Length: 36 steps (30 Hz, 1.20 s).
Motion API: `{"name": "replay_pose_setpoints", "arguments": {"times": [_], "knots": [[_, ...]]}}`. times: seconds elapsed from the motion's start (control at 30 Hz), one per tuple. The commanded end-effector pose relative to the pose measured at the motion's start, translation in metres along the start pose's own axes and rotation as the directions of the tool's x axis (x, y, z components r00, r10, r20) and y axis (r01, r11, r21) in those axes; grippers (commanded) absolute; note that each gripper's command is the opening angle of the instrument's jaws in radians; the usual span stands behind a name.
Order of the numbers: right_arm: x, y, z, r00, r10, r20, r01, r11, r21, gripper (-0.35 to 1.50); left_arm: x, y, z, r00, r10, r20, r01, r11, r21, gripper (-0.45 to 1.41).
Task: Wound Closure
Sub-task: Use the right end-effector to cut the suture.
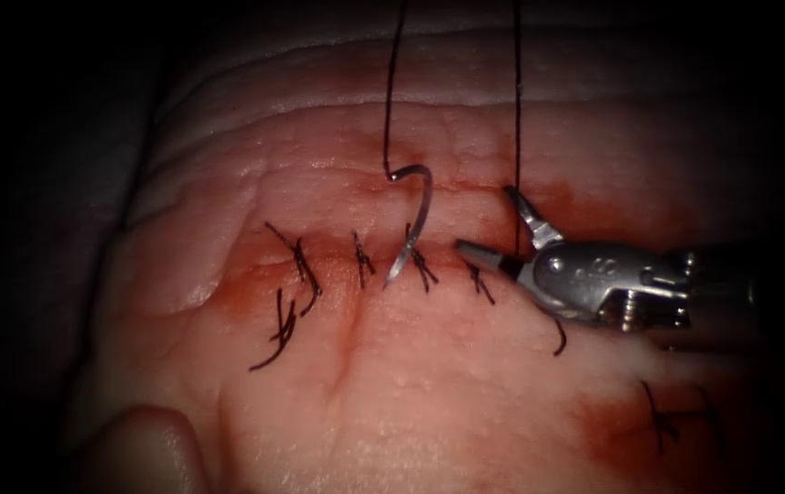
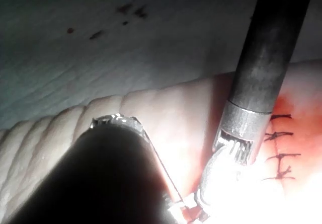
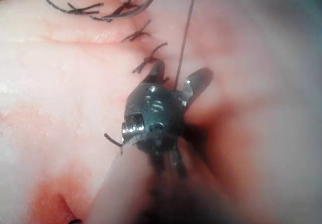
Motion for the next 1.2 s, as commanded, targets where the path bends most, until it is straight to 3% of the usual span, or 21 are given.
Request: {"name": "replay_pose_setpoints", "arguments": {"times": [0.03, 0.43, 0.5, 0.53, 0.57, 0.6, 0.7, 0.73, 0.77, 1.1, 1.13, 1.17, 1.2], "knots": [[-0.0004, -0.0005, 0.0011, 1.0, 0.0, -0.001, 0.0, 1.0, -0.003, 1.09, 0.0003, -0.0003, 0.0006, 1.0, 0.001, -0.008, -0.001, 1.0, -0.002, -0.45], [-0.0019, -0.0006, 0.0032, 1.0, -0.012, 0.01, 0.012, 1.0, -0.006, 1.06, 0.0009, 0.0006, 0.0004, 1.0, 0.016, -0.006, -0.016, 1.0, 0.0, -0.45], [-0.0016, -0.0005, 0.003, 1.0, -0.011, 0.004, 0.011, 1.0, 0.016, 0.66, 0.001, 0.0011, 0.0005, 1.0, 0.02, -0.005, -0.02, 1.0, 0.003, -0.45], [-0.0016, -0.0005, 0.003, 1.0, -0.011, 0.004, 0.011, 1.0, 0.016, 0.66, 0.001, 0.0011, 0.0005, 1.0, 0.02, -0.005, -0.02, 1.0, 0.003, -0.45], [-0.0011, -0.0004, 0.0026, 1.0, -0.007, -0.003, 0.007, 1.0, 0.026, 0.27, 0.001, 0.0015, 0.0006, 1.0, 0.024, -0.005, -0.024, 1.0, 0.004, -0.45], [-0.0011, -0.0004, 0.0026, 1.0, -0.007, -0.003, 0.007, 1.0, 0.026, 0.27, 0.001, 0.0015, 0.0006, 1.0, 0.024, -0.005, -0.024, 1.0, 0.004, -0.45], [-0.0003, -0.0003, 0.002, 0.999, 0.004, -0.037, -0.003, 1.0, 0.023, 0.0, 0.001, 0.0018, 0.0006, 1.0, 0.026, -0.004, -0.026, 1.0, 0.006, -0.45], [0.0, -0.0002, 0.0017, 0.999, 0.008, -0.045, -0.007, 1.0, 0.021, -0.27, 0.001, 0.0019, 0.0006, 1.0, 0.027, -0.004, -0.027, 1.0, 0.006, -0.45], [0.0001, -0.0002, 0.0017, 0.999, 0.009, -0.05, -0.008, 1.0, 0.019, -0.35, 0.0009, 0.002, 0.0006, 1.0, 0.027, -0.004, -0.027, 1.0, 0.006, -0.45], [-0.0002, 0.0001, 0.0015, 0.998, 0.035, -0.045, -0.034, 0.999, 0.021, -0.35, 0.001, 0.0016, 0.0, 0.999, 0.032, -0.011, -0.032, 0.999, -0.003, -0.45], [-0.0003, 0.0004, 0.0013, 0.999, 0.028, -0.046, -0.027, 0.999, 0.024, -0.15, 0.001, 0.0012, 0.0, 0.999, 0.035, -0.011, -0.035, 0.999, -0.005, -0.45], [-0.0006, 0.0015, 0.0007, 0.999, 0.002, -0.048, 0.0, 0.999, 0.035, 0.66, 0.0008, -0.0001, -0.0001, 0.999, 0.043, -0.022, -0.043, 0.999, -0.004, -0.45], [-0.0008, 0.0034, -0.0003, 0.999, -0.02, -0.045, 0.022, 0.998, 0.056, 1.08, 0.0005, -0.0011, -0.0001, 0.999, 0.046, -0.015, -0.046, 0.999, 0.013, -0.45]]}}
